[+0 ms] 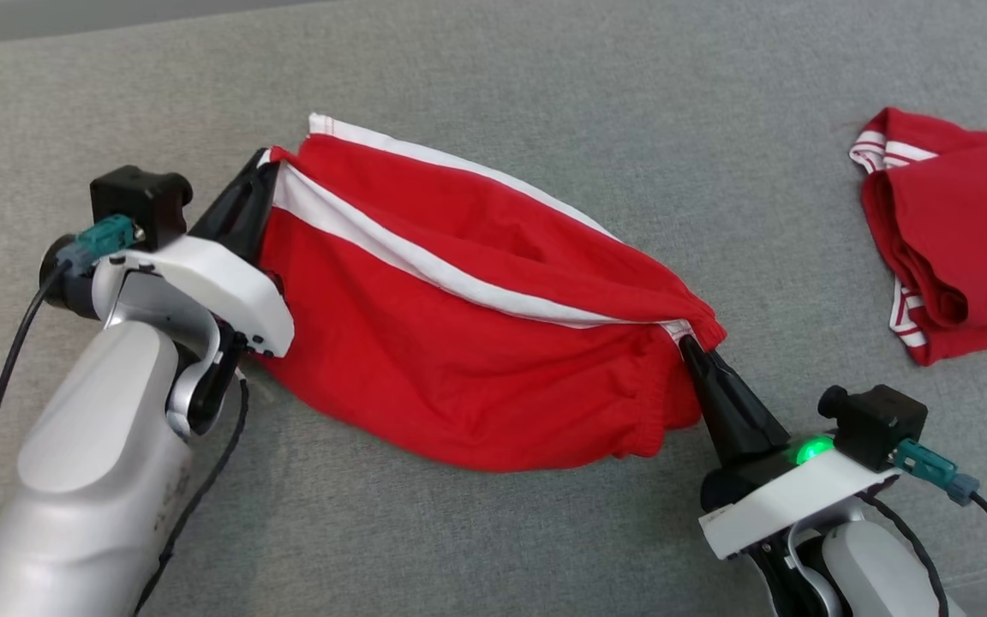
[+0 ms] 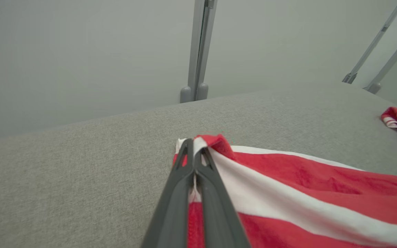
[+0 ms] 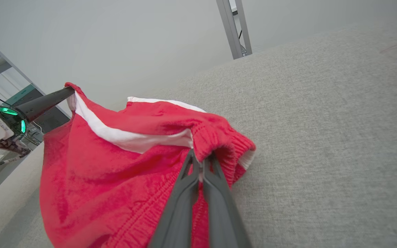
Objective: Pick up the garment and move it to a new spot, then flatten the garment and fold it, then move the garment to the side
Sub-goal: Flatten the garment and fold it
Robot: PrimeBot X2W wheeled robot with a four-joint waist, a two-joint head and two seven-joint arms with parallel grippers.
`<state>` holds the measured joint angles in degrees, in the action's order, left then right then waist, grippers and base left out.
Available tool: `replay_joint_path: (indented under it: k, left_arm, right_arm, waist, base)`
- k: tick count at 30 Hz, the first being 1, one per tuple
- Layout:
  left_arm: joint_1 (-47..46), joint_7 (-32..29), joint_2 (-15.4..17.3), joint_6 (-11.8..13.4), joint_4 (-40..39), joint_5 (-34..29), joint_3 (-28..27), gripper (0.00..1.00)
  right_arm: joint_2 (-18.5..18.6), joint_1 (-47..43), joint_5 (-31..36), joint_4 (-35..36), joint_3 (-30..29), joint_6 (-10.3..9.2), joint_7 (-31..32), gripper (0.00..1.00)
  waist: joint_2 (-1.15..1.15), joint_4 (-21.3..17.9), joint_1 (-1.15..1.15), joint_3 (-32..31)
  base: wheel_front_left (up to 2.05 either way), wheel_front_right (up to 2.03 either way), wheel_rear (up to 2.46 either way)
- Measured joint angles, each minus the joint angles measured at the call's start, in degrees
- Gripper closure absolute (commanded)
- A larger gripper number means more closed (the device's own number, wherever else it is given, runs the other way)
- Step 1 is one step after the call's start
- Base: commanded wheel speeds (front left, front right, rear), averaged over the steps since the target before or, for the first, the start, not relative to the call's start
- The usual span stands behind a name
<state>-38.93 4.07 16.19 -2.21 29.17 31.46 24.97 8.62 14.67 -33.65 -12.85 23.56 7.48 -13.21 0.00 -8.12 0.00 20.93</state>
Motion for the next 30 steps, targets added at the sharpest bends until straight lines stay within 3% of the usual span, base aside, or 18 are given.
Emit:
replay_joint_path:
  k: [15, 27, 28, 29, 30]
  left_arm:
    - [-15.43, 0.74, -4.7, -1.08, 21.28, -2.61, 2.76, 1.0]
    - [-21.72, 2.29, -8.06, -1.82, 33.27, -4.02, 5.49, 1.0]
    - [-21.97, 2.56, -8.23, -1.98, 33.96, -4.24, 5.78, 1.0]
    - [-22.23, 2.9, -8.31, -2.21, 34.63, -4.33, 6.03, 1.0]
    - [-22.5, 3.25, -8.36, -2.32, 35.21, -4.59, 6.39, 1.0]
  right_arm:
    - [-2.11, 5.16, 2.05, -3.26, -0.18, 0.01, -0.94, 1.0]
    - [-3.43, 6.88, 2.94, -5.67, -0.65, 0.01, -1.44, 1.0]
    - [-3.54, 6.89, 2.96, -5.78, -0.89, 0.01, -1.45, 0.97]
    - [-3.65, 6.89, 2.96, -5.89, -1.08, 0.0, -1.46, 0.8]
    - [-3.77, 6.91, 2.99, -5.98, -1.21, 0.0, -1.46, 0.7]
  waist:
    - [0.0, -1.74, 0.0, 3.5]
    - [0.0, -2.34, 0.0, 4.05]
    - [0.0, -2.37, 0.0, 4.03]
    - [0.0, -2.39, 0.0, 4.01]
    - [0.0, -2.41, 0.0, 3.96]
  base:
    - [0.0, 0.0, 0.0]
    - [0.0, 0.0, 0.0]
    - [0.0, 0.0, 0.0]
    - [0.0, 0.0, 0.0]
    - [0.0, 0.0, 0.0]
